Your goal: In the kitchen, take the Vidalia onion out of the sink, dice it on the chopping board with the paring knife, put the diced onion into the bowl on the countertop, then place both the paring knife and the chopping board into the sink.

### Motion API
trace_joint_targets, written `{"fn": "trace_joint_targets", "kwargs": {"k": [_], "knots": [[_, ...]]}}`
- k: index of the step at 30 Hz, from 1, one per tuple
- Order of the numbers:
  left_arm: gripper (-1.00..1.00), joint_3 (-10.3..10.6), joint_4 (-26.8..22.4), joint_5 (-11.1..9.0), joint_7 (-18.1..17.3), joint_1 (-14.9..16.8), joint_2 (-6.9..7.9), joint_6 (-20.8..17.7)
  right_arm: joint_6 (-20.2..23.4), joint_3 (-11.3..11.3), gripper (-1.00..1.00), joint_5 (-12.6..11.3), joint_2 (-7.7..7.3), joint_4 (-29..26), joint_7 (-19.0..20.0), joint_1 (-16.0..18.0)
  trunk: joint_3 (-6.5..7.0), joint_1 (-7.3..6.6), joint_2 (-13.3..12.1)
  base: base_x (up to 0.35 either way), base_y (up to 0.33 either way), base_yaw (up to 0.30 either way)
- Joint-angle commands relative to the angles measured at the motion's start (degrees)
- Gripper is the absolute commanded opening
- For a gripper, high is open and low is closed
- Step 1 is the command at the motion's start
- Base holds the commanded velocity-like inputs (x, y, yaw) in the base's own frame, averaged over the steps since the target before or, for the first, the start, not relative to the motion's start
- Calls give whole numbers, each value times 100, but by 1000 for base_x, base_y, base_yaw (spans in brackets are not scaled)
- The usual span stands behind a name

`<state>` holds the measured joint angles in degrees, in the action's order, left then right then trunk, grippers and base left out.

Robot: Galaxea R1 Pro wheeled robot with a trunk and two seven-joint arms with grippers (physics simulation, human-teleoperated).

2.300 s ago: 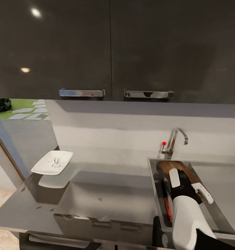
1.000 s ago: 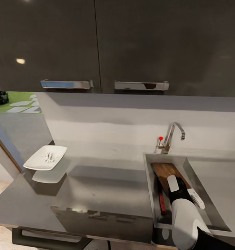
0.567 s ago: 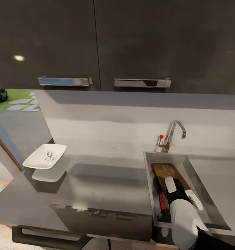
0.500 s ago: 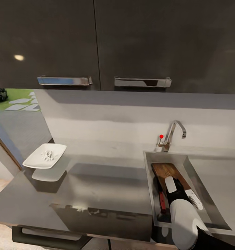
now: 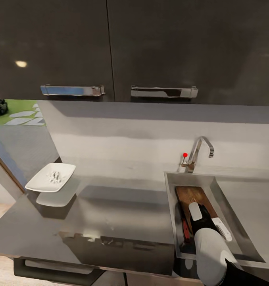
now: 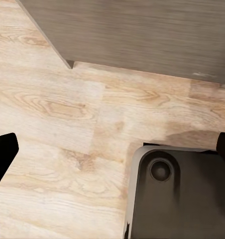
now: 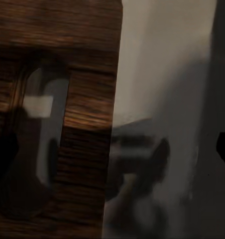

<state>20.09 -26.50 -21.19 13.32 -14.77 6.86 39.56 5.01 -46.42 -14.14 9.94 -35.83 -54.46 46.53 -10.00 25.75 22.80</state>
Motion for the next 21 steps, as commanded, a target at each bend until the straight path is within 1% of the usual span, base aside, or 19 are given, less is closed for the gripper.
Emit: {"fn": "trace_joint_targets", "kwargs": {"k": [1, 8, 10, 11, 12, 13, 15, 17, 18, 19, 20, 21], "knots": [[100, 48, -13, -26, 48, 0, 8, 8, 53, -18, 100, 8, 6, -17, -12, 5, -11, 4, 12, 0, 0, 0], [100, 48, -13, -26, 48, 0, 8, 8, 49, 6, 100, 11, 6, -93, -3, 5, -11, 4, 12, 0, 0, 0], [100, 47, -13, -26, 48, 0, 8, 8, 51, 85, 100, 12, 6, -216, -13, 5, -11, 4, 12, 0, 0, 0], [100, 47, -13, -26, 48, 0, 8, 8, 57, 170, 100, 10, 6, -355, -21, 5, -11, 4, 12, 0, 0, 0], [100, 47, -13, -26, 48, 0, 8, 8, 73, 291, 100, 9, 6, -544, -29, 5, -11, 4, 12, 0, 0, 0], [100, 47, -13, -26, 48, 0, 8, 8, 151, 633, 100, 8, 6, -1030, -48, 5, -11, 4, 12, 0, 0, 0], [100, 47, -13, -26, 48, 0, 8, 8, 406, 975, 100, 8, 6, -1560, -66, 5, -11, 4, 12, 0, 0, 0], [100, 47, -13, -26, 48, 0, 8, 8, 951, 1277, 100, 5, 6, -2097, -72, 5, -11, 4, 12, -61, 0, 0], [100, 47, -13, -26, 48, 0, 8, 8, 1119, 1342, 100, 2, 6, -2219, -71, 5, -11, 4, 12, -137, 0, 0], [100, 47, -13, -26, 48, 0, 8, 8, 1454, 1456, 100, -7, 6, -2448, -67, 5, -11, 4, 12, -209, 0, 0], [100, 49, -11, -26, 48, 0, 8, 8, 1891, 1624, 100, -21, 6, -2762, -59, 5, -11, 4, 12, -272, 0, 0], [100, 48, -9, -26, 48, 0, 8, 8, 2113, 1760, 100, -27, 6, -2934, -55, 5, -11, 4, 12, -296, 0, 0]]}}
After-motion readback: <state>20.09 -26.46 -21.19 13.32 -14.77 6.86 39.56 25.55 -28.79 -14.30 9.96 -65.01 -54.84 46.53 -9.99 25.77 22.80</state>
